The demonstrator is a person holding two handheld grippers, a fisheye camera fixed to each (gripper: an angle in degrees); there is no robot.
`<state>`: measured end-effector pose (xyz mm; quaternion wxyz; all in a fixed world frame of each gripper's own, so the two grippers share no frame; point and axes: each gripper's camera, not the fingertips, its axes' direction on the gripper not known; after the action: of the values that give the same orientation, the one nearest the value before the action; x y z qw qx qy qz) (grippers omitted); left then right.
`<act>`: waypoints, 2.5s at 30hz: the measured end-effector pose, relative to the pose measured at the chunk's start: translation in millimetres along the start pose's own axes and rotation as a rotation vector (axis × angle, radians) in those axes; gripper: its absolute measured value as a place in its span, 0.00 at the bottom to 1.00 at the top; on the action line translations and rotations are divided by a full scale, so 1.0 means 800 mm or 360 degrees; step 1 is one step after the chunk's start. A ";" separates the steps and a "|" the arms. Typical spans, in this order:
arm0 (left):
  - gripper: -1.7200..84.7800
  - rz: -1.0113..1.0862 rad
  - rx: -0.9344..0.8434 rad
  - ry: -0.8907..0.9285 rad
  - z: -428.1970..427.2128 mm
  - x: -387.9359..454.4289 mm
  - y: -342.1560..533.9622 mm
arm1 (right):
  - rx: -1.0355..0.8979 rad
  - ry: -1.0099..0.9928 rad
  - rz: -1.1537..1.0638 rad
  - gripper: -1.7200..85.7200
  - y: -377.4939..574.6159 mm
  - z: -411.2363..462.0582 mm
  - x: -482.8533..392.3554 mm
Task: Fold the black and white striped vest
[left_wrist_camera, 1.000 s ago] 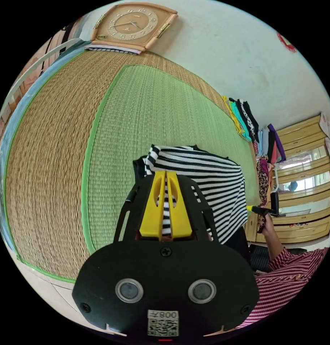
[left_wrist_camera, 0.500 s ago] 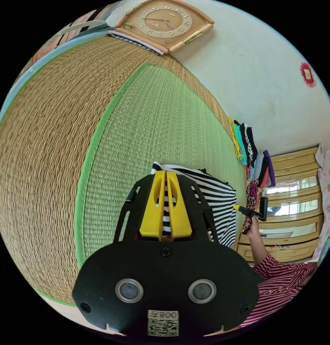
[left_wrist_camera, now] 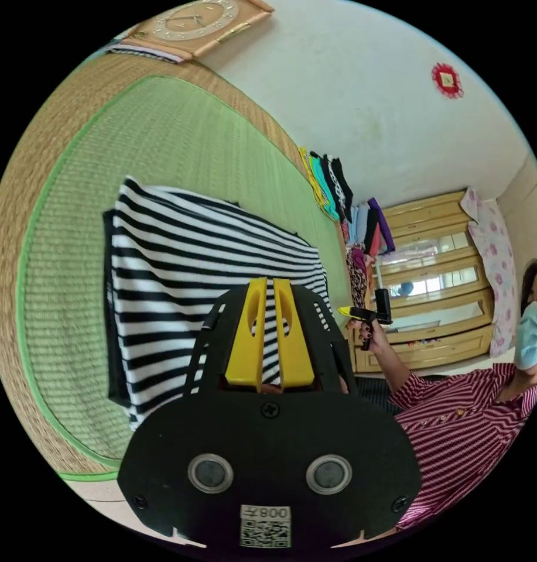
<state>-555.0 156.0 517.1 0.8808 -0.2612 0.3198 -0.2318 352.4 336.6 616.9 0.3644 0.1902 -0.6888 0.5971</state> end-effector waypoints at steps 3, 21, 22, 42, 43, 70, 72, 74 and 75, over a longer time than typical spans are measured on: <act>0.05 0.0048 -0.0132 0.0072 0.056 0.026 0.027 | -0.0063 -0.0004 0.0045 0.09 0.042 0.004 0.006; 0.07 0.0524 -0.0635 0.0003 0.364 0.201 0.115 | -0.0076 -0.0158 0.0024 0.03 0.083 -0.004 0.028; 0.08 0.0560 -0.0653 -0.0020 0.377 0.210 0.119 | -0.0064 -0.0178 0.0036 0.03 0.086 -0.007 0.034; 0.04 0.1242 -0.0783 -0.0795 0.639 0.351 0.254 | 0.0019 -0.0281 0.0107 0.04 0.085 -0.020 0.094; 0.04 0.1233 -0.0781 -0.0786 0.641 0.351 0.255 | 0.0053 -0.0261 0.0113 0.05 0.078 -0.027 0.099; 0.03 0.1164 -0.0739 -0.0623 0.649 0.347 0.286 | 0.0041 -0.0014 0.0117 0.08 -0.168 0.054 0.136; 0.03 0.1162 -0.0710 -0.0604 0.635 0.347 0.283 | 0.0037 -0.0014 0.0125 0.07 -0.170 0.054 0.142; 0.03 0.1162 -0.0677 -0.0579 0.622 0.349 0.280 | 0.0077 -0.0013 0.0128 0.06 -0.168 0.043 0.148; 0.03 0.1168 -0.0655 -0.0554 0.613 0.351 0.278 | 0.0089 -0.0021 0.0126 0.06 -0.167 0.039 0.150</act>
<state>27.4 315.7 580.9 0.8751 -0.3352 0.2778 0.2114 357.5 298.4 794.7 0.3305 0.1768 -0.6812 0.6288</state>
